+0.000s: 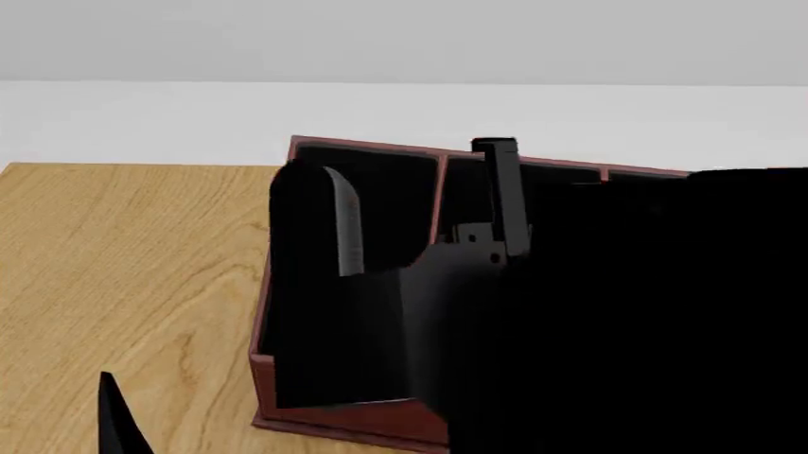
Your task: Pick up the book and place it in the front compartment of the caddy.
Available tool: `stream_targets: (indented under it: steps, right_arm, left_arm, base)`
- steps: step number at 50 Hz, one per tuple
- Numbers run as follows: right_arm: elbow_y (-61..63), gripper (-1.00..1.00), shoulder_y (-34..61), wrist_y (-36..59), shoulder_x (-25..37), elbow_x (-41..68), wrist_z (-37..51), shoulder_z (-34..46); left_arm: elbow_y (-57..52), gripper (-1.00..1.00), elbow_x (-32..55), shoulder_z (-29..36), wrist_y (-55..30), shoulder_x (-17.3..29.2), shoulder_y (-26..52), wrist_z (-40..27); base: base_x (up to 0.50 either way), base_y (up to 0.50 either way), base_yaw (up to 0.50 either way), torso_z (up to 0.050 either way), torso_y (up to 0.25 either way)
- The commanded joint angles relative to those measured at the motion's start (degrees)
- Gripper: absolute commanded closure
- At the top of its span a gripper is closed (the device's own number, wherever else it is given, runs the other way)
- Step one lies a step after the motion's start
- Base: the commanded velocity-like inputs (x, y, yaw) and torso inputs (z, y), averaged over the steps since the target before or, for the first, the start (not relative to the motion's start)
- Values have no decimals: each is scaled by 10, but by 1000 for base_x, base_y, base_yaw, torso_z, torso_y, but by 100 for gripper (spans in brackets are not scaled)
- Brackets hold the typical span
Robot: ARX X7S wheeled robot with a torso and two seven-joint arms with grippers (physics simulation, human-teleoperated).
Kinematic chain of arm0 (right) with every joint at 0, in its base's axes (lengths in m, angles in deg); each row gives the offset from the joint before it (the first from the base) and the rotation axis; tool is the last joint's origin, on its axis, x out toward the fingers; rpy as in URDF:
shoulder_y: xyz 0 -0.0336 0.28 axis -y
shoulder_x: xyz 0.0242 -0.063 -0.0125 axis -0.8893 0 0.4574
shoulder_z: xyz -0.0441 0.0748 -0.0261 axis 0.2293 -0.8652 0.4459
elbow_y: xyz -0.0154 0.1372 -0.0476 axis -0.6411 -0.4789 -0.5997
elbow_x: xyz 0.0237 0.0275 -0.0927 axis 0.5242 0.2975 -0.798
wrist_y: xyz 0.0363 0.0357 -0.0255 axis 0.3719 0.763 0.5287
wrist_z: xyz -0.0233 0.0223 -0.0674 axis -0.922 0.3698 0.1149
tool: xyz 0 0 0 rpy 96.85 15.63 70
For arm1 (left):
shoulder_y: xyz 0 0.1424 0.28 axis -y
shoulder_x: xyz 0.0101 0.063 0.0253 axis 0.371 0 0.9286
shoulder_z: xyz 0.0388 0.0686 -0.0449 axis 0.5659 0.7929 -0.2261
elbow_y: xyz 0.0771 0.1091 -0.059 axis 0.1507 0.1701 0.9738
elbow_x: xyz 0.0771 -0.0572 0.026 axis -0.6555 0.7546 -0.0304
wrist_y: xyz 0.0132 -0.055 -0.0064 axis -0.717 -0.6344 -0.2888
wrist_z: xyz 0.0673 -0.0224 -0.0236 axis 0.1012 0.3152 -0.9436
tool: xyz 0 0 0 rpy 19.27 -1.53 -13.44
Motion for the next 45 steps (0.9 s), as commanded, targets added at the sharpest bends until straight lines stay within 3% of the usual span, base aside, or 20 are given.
stream_targets:
  steps: [1, 11, 26, 45]
  right_arm:
    - [-81, 100, 45, -65, -30, -126, -33, 16]
    - [-155, 100, 44, -104, -61, -176, -54, 28]
    - [-261, 100, 38, -30, -113, -190, -67, 43]
    - [-353, 100, -5, -23, -142, -217, -61, 63]
  left_arm:
    - [1, -100, 1, 1, 2, 0, 0, -1]
    - [1, -100, 4, 1, 3, 0, 0, -2]
    - [3, -100, 7, 2, 7, 0, 1, -1]
    - [3, -100, 7, 5, 6, 1, 2, -1]
  base:
    - [0, 0, 0, 0, 0]
    - [0, 0, 0, 0, 1]
    - [0, 0, 0, 0, 1]
    - [0, 0, 0, 0, 1]
